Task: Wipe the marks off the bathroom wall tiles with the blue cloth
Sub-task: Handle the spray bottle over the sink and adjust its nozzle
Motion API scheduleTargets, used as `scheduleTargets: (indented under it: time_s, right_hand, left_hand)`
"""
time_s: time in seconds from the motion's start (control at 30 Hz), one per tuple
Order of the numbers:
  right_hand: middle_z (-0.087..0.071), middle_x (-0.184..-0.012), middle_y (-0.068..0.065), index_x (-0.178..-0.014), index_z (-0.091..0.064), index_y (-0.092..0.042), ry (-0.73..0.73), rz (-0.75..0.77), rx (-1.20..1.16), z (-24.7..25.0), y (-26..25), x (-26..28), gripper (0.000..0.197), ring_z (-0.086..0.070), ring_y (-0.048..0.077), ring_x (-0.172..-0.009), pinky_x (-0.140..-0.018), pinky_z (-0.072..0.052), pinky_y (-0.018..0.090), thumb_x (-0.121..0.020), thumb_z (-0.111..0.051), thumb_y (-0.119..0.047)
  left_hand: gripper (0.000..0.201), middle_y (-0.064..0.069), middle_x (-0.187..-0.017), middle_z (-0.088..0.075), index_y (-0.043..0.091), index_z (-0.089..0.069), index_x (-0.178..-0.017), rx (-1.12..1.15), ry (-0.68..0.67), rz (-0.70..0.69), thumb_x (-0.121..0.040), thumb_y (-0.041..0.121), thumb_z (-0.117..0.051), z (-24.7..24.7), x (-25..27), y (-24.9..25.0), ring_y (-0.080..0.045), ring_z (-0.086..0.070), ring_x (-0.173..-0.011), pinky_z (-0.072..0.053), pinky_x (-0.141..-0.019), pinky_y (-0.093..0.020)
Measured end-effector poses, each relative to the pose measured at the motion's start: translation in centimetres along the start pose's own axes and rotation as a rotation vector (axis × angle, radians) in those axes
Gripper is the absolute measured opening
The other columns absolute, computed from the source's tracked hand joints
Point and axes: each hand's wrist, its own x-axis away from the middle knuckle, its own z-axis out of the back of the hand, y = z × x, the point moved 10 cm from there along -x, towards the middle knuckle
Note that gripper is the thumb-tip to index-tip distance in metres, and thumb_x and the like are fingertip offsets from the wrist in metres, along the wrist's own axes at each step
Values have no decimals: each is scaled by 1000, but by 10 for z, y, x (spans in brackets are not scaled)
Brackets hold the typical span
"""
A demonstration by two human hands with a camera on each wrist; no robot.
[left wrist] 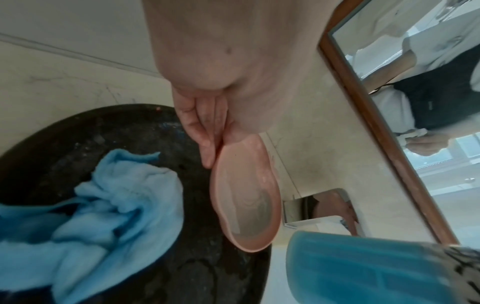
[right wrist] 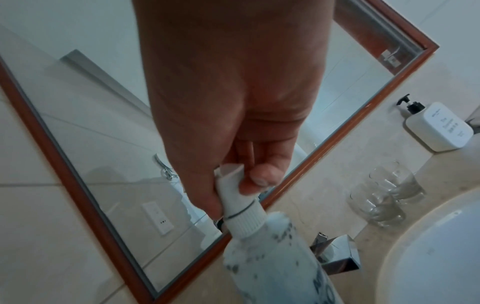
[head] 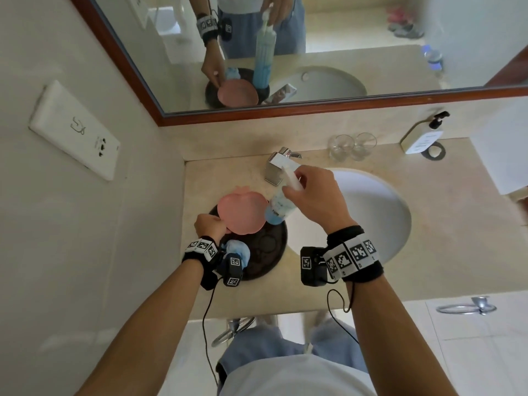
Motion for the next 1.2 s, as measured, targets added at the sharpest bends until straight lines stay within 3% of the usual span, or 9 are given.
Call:
scheduleTargets:
  time_s: [0.1,0.17,0.27,0.5,0.67,0.87,1.0,1.1,1.2]
  right_hand:
    - [-55,-81,-6,-89,-59,-20,111,51,-34,27,5,0,13,-49,3,-67,-57,-33,19,-90,-71,-24]
    - [-57,-87,-4,-91,-59,-22,160,75,-51,47,14,-1,12,-53,11,-71,-60,-38,21,-91,-71,-24]
    - [-55,-93,3,-96,-67,-12,208,89,-31,83,36,-4,12,-53,18,-76,-65,-41,24,-90,-71,-22]
    - [-55,-100,6,-102,-73,-7,197,100,21,168,103,8,19,-57,20,-81,-77,-53,34,-91,-71,-22]
    - [-54,-101,5,-106,-75,-8,213,76,70,230,162,25,21,-58,21,-81,-80,-53,37,-91,-70,-22]
    - [-59,-113,10,-110,-76,-6,259,1,103,296,240,51,24,-61,27,-97,-87,-56,40,-91,-71,-19]
    - [-57,-103,9,-107,-77,-5,288,-107,149,330,289,64,24,-59,25,-86,-80,-54,40,-92,-71,-22]
    - [-58,-105,13,-105,-77,-4,297,-196,159,347,320,73,23,-59,25,-84,-80,-54,40,-93,-70,-22]
    - [-56,-106,11,-108,-78,-7,332,-268,148,361,343,82,22,-58,25,-85,-79,-52,38,-94,-70,-22]
  left_hand:
    - [21,-13,-59,-73,-2,-73,-63,51,-9,-18,-81,-9,-65,-6,12,10,-30,-76,-64,-66,-72,-50]
    - [24,-12,-58,-72,1,-72,-60,80,5,-38,-81,-8,-64,-11,26,21,-30,-77,-64,-66,-72,-50]
    - [27,-16,-64,-74,4,-71,-60,129,41,-65,-83,-7,-64,-23,57,43,-29,-77,-66,-67,-71,-48]
    - [18,-20,-70,-75,-3,-75,-67,211,76,-112,-81,-11,-67,-81,121,84,-31,-77,-70,-67,-70,-47]
    - [18,-21,-75,-76,-1,-74,-69,219,77,-122,-83,-12,-71,-127,160,110,-31,-77,-72,-66,-75,-48]
    - [21,-14,-60,-72,-3,-70,-67,142,50,-148,-84,-14,-65,-183,192,136,-20,-72,-52,-66,-67,-40]
    - [16,-18,-64,-73,-6,-72,-70,93,-37,-192,-81,-16,-67,-220,206,155,-29,-76,-62,-66,-74,-46]
    - [10,-18,-72,-76,-8,-75,-82,59,-87,-221,-83,-14,-68,-244,213,172,-26,-77,-63,-67,-71,-39]
    - [10,-17,-70,-76,-8,-75,-82,29,-128,-257,-84,-13,-66,-267,220,193,-21,-76,-59,-63,-62,-30]
